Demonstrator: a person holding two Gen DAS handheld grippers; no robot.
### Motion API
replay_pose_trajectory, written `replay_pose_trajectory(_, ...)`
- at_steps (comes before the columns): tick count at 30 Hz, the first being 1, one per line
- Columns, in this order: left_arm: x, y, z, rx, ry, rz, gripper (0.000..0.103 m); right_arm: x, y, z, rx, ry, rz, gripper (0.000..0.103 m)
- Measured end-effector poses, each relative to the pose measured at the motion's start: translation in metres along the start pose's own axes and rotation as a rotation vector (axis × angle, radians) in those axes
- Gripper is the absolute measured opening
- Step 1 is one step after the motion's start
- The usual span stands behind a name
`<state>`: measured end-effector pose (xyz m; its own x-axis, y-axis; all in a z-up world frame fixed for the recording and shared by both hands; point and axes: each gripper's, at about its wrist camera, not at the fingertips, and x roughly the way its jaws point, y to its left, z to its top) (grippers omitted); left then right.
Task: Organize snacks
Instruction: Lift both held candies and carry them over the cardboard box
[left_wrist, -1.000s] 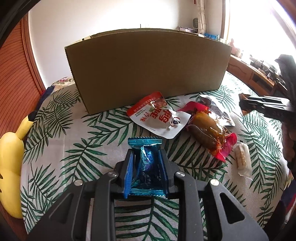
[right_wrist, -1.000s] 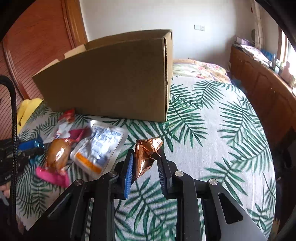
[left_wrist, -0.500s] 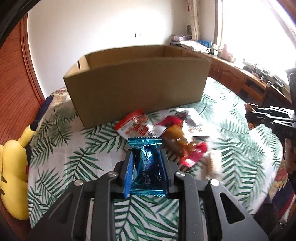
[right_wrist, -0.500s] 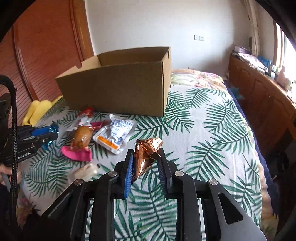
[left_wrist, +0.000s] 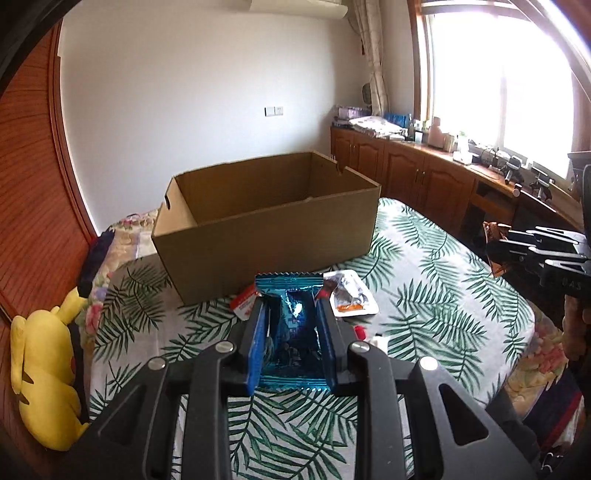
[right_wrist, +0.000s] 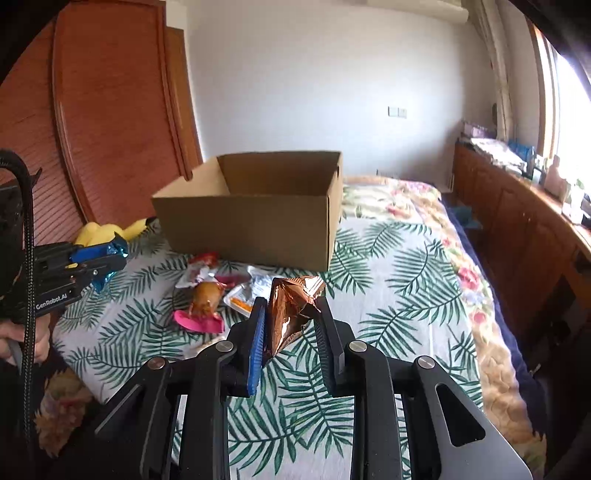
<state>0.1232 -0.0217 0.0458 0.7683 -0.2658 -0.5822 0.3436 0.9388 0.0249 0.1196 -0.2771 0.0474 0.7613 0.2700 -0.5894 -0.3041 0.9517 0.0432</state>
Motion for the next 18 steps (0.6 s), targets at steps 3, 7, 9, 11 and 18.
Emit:
replay_pose_trajectory(3, -0.004, -0.003, 0.005, 0.000, -0.018, 0.000, 0.025, -0.006, 0.003, 0.002, -0.009, -0.015, 0.001, 0.023)
replay_pose_trajectory(7, -0.006, -0.006, 0.014, -0.005, -0.036, -0.007, 0.025, -0.013, 0.005, 0.006, -0.020, -0.033, 0.003, 0.023)
replay_pose_trajectory(9, -0.007, -0.006, 0.019, -0.009, -0.043, -0.011, 0.025, -0.016, 0.006, 0.009, -0.026, -0.042, 0.003, 0.024)
replay_pose_trajectory(11, -0.008, -0.006, 0.024, -0.012, -0.052, -0.016, 0.025, -0.018, 0.008, 0.012, -0.030, -0.051, 0.005, 0.024)
replay_pose_trajectory(18, -0.009, -0.003, 0.042, -0.015, -0.083, -0.014, 0.025, -0.022, 0.015, 0.026, -0.051, -0.079, 0.015, 0.024)
